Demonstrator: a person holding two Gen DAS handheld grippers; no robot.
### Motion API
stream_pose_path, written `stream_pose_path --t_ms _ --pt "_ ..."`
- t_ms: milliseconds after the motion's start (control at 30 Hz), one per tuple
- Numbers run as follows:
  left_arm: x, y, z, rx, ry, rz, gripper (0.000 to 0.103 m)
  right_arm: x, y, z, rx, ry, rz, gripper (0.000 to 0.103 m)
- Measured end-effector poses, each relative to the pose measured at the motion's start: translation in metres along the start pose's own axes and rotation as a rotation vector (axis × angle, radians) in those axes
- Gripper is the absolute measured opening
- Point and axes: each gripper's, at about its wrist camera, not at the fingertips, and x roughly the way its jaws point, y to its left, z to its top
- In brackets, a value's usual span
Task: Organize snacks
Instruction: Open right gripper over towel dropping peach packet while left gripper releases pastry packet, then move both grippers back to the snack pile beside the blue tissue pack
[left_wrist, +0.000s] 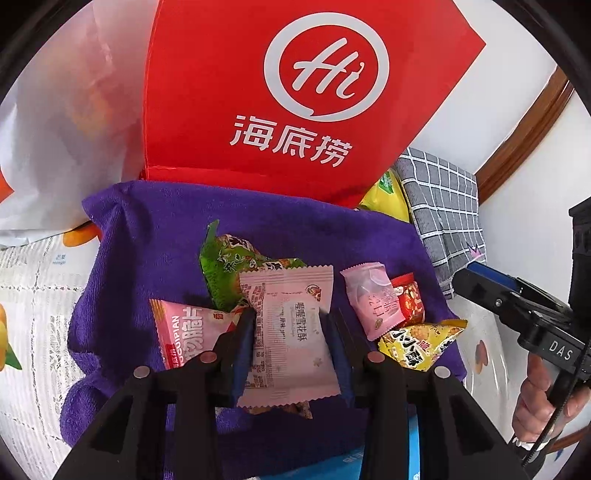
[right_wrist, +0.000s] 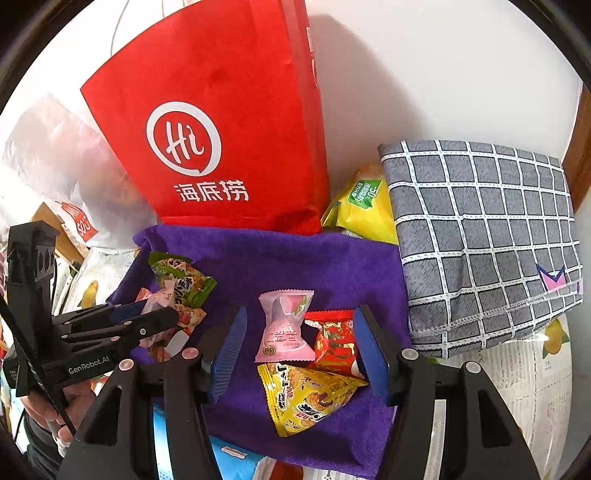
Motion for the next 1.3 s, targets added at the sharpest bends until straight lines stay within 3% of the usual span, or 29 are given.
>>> stream_pose_path --t_ms 100,300,733,1167,1300 --pt "-0.005 0.002 -0.002 -0.003 0.004 0.004 0.046 -0.003 0.001 -0.001 -0.004 -0.001 0.001 0.06" --pt "-0.022 0.002 -0.01 0.006 -0.008 0.035 0.052 -0.008 0.01 -0.003 -0.026 -0.006 0.003 0.06" --pt "-0.086 0.021 -0.062 -0.03 -0.056 0.048 0.053 -0.041 0.04 -0.02 -0.085 -0.052 0.009 0.06" --pt "-0.112 0.024 -0.126 -0.058 -0.033 0.001 0.053 -0.1 0.052 -0.117 -0.009 -0.069 0.077 0.06" --pt "-0.119 0.022 -0.145 -0.068 -0.025 -0.025 0.053 -0.108 0.058 -0.152 -0.028 -0.032 0.121 0.068"
